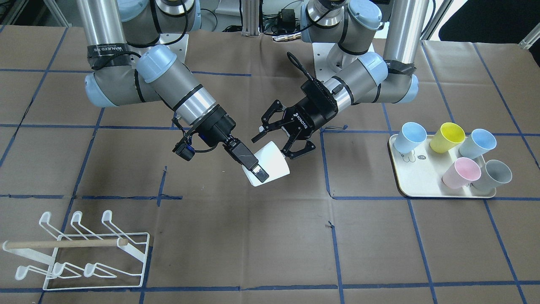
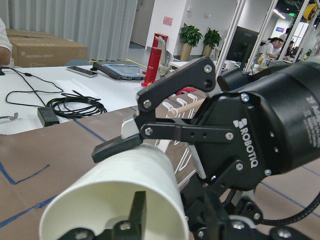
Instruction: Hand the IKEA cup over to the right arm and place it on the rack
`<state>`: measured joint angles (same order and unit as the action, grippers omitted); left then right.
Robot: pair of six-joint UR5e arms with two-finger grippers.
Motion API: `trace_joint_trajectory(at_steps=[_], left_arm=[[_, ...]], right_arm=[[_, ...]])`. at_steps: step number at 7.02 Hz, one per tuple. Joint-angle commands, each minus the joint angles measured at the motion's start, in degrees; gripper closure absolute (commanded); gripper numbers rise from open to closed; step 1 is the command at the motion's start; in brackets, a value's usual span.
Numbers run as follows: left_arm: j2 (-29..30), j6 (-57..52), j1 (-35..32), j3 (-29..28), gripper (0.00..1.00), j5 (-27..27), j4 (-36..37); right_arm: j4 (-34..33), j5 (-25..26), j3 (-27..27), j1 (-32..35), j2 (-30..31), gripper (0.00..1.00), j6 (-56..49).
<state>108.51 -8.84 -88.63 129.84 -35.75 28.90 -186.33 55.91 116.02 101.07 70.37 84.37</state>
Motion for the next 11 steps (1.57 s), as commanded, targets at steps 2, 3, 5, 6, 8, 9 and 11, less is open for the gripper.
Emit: trace_joint_trajectory(at_steps=[2,3,5,6,8,9,11], left_arm=[[-1.6,0.3,6.8,3.0,0.01,1.1,2.4],[-1.8,0.4,10.7,4.1,0.01,3.1,4.4],[-2.0,1.2,13.3,3.6,0.01,3.1,4.3],[-3.0,6.2,13.0,3.0,0.01,0.6,3.8],[-4.2,8.3,11.3,-1.9,0.01,-6.7,-4.9],[-4.2,8.3,9.3,-5.4,0.01,-11.5,-11.5],[-7.0,8.6,3.0,-15.3,0.01,-25.8,-33.2]], right_arm=[[0.0,0.0,-0.7,-0.6,-0.1,0.65,-1.4],[0.6,0.0,-1.3,-1.9,-0.3,0.67,-6.2],[0.9,0.9,-1.8,-8.5,0.4,0.72,-19.7],[0.6,1.0,-1.8,-10.6,0.5,0.72,-31.6],[0.3,8.6,-2.4,-13.4,0.6,0.78,-49.9],[0.2,10.5,-3.5,-14.0,0.6,0.78,-57.3],[-1.1,14.0,-7.1,-15.4,0.5,0.85,-67.5]])
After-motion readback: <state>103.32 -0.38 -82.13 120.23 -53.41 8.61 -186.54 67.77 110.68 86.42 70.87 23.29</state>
